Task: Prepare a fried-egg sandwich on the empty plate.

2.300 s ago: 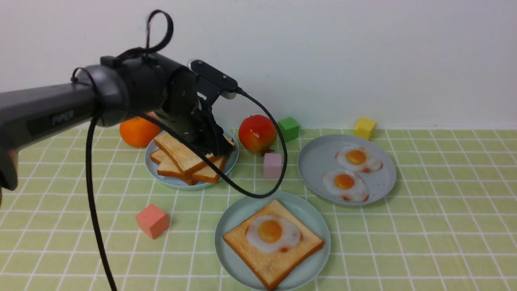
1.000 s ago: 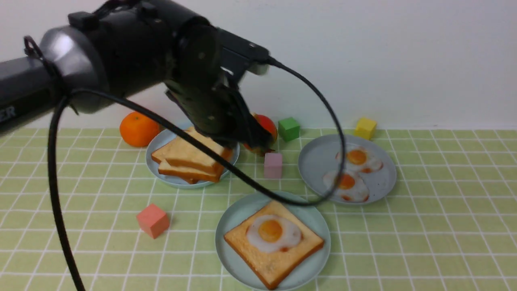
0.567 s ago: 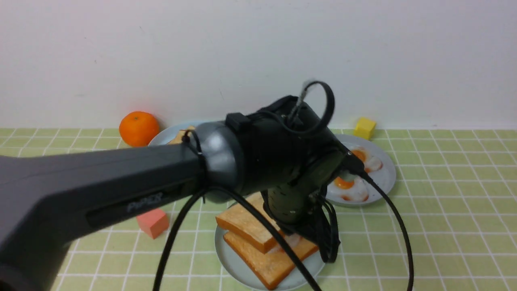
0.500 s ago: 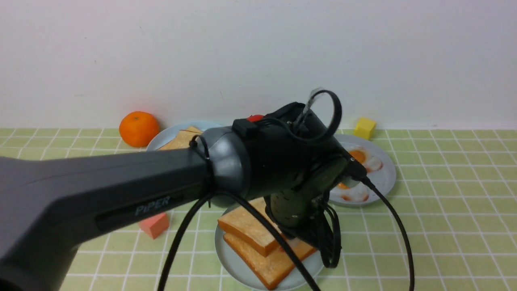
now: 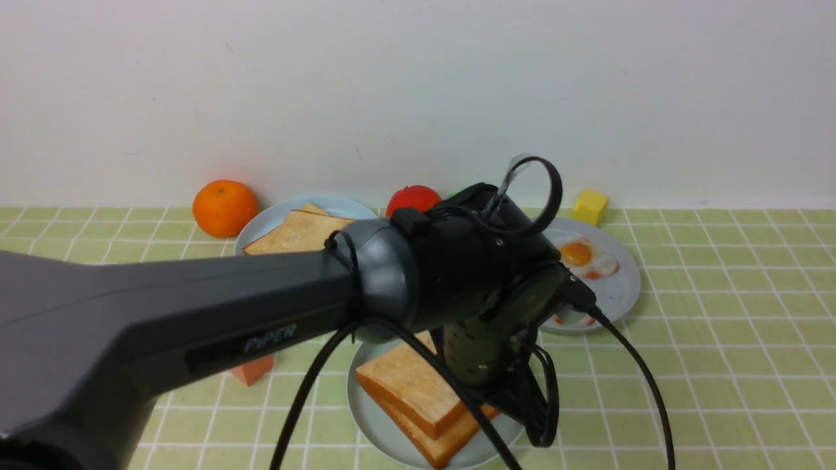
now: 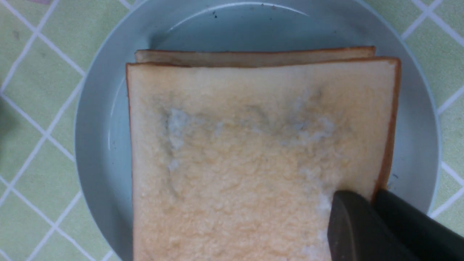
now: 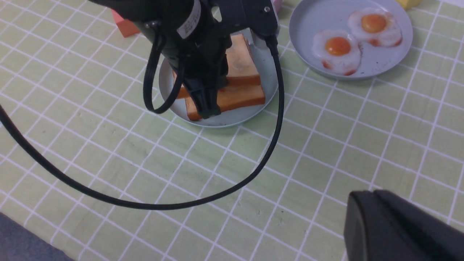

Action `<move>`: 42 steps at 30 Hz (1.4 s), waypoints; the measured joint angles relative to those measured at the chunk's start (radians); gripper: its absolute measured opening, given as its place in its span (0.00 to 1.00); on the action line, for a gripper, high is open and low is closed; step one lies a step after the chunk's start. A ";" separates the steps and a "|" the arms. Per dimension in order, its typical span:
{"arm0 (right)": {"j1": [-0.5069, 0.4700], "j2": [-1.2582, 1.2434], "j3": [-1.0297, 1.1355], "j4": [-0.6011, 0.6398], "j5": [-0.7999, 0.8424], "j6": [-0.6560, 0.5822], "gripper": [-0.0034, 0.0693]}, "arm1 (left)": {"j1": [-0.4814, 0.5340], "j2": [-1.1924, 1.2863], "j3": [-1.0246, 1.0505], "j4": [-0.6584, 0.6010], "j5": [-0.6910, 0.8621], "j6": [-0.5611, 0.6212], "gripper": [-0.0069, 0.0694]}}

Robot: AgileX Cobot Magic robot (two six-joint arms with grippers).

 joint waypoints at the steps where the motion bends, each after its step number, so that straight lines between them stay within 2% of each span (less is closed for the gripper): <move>1: 0.000 0.000 0.000 0.000 -0.002 0.000 0.10 | 0.000 0.002 0.000 0.000 -0.002 0.000 0.11; 8: 0.000 0.000 0.000 0.000 -0.006 0.000 0.10 | 0.000 0.014 0.000 -0.007 -0.005 0.001 0.22; 14: 0.000 0.000 0.000 0.000 -0.006 0.000 0.10 | 0.000 0.013 0.000 -0.044 -0.001 -0.037 0.40; 17: 0.000 0.000 0.000 0.001 -0.006 0.000 0.10 | 0.000 0.005 0.000 -0.052 0.007 -0.042 0.45; 21: 0.000 0.000 0.000 0.001 -0.006 0.000 0.10 | 0.000 -0.050 0.000 -0.060 0.035 -0.043 0.46; 26: 0.000 -0.011 0.000 0.001 -0.005 0.000 0.10 | 0.000 -0.218 0.001 -0.098 0.056 -0.043 0.39; 27: 0.000 -0.023 0.000 0.001 0.003 0.000 0.10 | 0.000 -0.326 0.013 -0.118 0.040 -0.044 0.33; 28: 0.000 -0.024 0.000 0.001 0.005 0.000 0.10 | 0.000 -0.341 0.018 -0.120 0.033 -0.044 0.32; 30: 0.000 -0.051 0.000 0.000 0.045 0.001 0.10 | 0.000 -0.572 0.106 -0.134 -0.058 -0.044 0.18; 32: 0.000 -0.077 0.000 -0.006 0.082 0.009 0.09 | 0.000 -0.730 0.196 -0.136 -0.146 -0.044 0.10; 33: 0.000 -0.095 0.000 -0.014 0.100 0.026 0.09 | 0.000 -0.853 0.312 -0.136 -0.227 -0.044 0.07; 37: 0.000 -0.159 0.005 -0.059 0.115 0.085 0.06 | 0.000 -1.124 0.579 -0.136 -0.445 -0.044 0.07; 38: 0.000 -0.188 0.013 -0.078 0.115 0.119 0.05 | 0.000 -1.221 0.716 -0.138 -0.537 -0.044 0.07; 39: 0.000 -0.193 0.015 -0.082 0.115 0.119 0.05 | 0.000 -1.237 0.716 -0.138 -0.552 -0.044 0.07; 41: 0.000 -0.270 0.052 -0.134 0.115 0.189 0.05 | 0.000 -1.441 0.982 -0.141 -0.759 -0.059 0.07; 42: 0.000 -0.276 0.055 -0.134 0.115 0.189 0.05 | 0.000 -1.454 0.997 -0.140 -0.771 -0.061 0.07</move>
